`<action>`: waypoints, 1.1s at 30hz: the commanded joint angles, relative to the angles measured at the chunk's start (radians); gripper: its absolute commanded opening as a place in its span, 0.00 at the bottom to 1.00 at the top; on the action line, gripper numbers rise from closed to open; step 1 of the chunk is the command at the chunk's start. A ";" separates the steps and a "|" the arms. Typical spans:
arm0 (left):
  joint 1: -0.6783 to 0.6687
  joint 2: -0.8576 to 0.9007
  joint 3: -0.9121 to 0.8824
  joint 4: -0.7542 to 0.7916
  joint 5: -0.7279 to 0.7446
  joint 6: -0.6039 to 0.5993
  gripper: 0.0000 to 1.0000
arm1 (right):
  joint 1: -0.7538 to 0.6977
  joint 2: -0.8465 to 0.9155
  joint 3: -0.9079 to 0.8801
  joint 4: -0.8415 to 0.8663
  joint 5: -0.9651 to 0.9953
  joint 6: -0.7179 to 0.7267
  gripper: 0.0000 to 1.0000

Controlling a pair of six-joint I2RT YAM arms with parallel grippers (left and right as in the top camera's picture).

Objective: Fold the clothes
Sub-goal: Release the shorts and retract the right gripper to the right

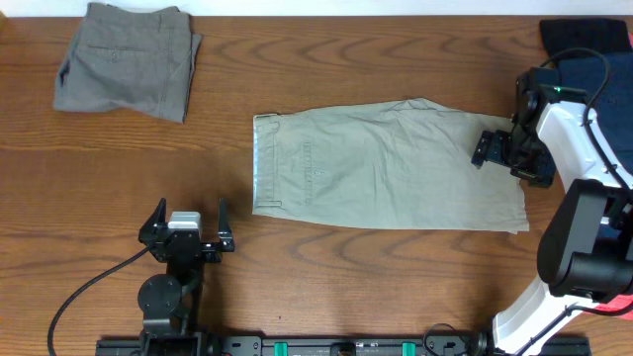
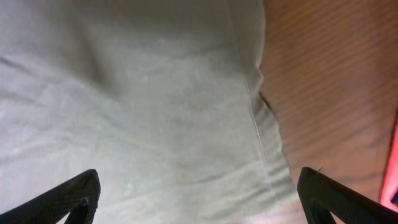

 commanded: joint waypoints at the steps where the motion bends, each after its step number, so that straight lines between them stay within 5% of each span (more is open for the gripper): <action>1: 0.000 -0.006 -0.021 -0.026 -0.001 0.014 0.98 | -0.010 -0.064 0.053 -0.015 0.009 0.004 0.99; 10: 0.000 -0.006 -0.021 -0.026 -0.001 0.014 0.98 | -0.008 -0.075 0.048 -0.016 -0.179 -0.094 0.99; 21: 0.000 -0.006 -0.021 -0.026 -0.001 0.014 0.98 | -0.130 -0.075 0.048 0.180 -0.035 -0.093 0.99; 33: 0.000 -0.006 -0.021 -0.026 -0.001 0.014 0.98 | -0.191 -0.075 0.048 0.178 -0.034 -0.093 0.99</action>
